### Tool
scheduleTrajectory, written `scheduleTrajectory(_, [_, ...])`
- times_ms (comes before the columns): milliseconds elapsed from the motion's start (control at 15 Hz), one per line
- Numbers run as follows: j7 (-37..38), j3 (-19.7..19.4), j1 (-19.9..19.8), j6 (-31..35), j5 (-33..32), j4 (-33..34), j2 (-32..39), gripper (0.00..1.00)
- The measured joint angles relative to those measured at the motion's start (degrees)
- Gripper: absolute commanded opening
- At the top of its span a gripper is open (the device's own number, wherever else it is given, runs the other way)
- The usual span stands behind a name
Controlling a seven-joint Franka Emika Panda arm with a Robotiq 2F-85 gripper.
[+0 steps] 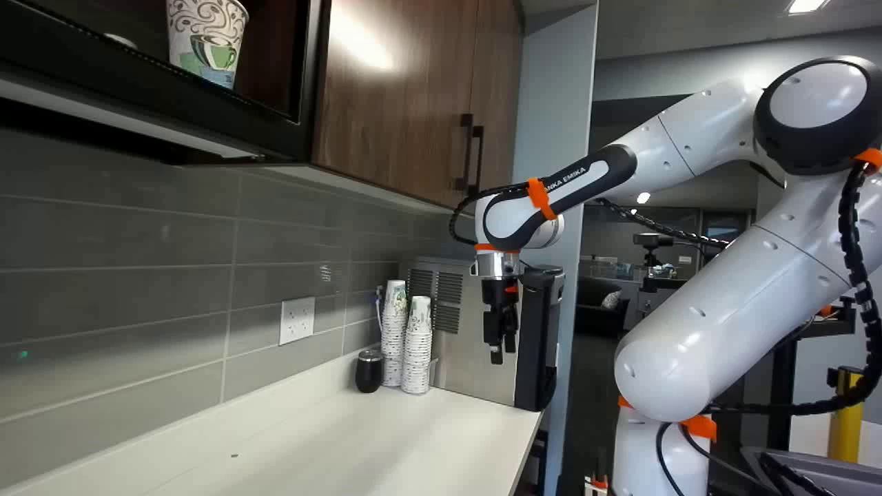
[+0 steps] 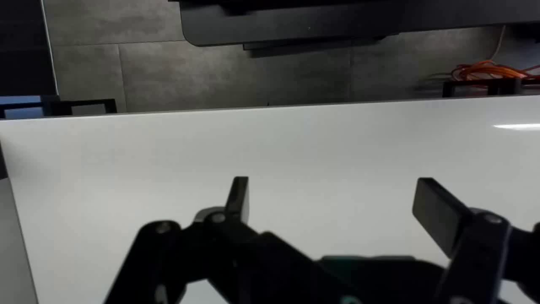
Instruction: Open the cupboard the close it
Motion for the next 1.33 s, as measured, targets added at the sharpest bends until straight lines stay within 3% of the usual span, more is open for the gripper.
scheduleTrajectory(733, [1.78, 0.65, -0.15, 1.57, 0.00, 0.01, -0.62, 1.00])
scheduleTrajectory(1333, [11.50, 5.81, -2.60, 3.44, 0.00, 3.92, -18.25, 1.00])
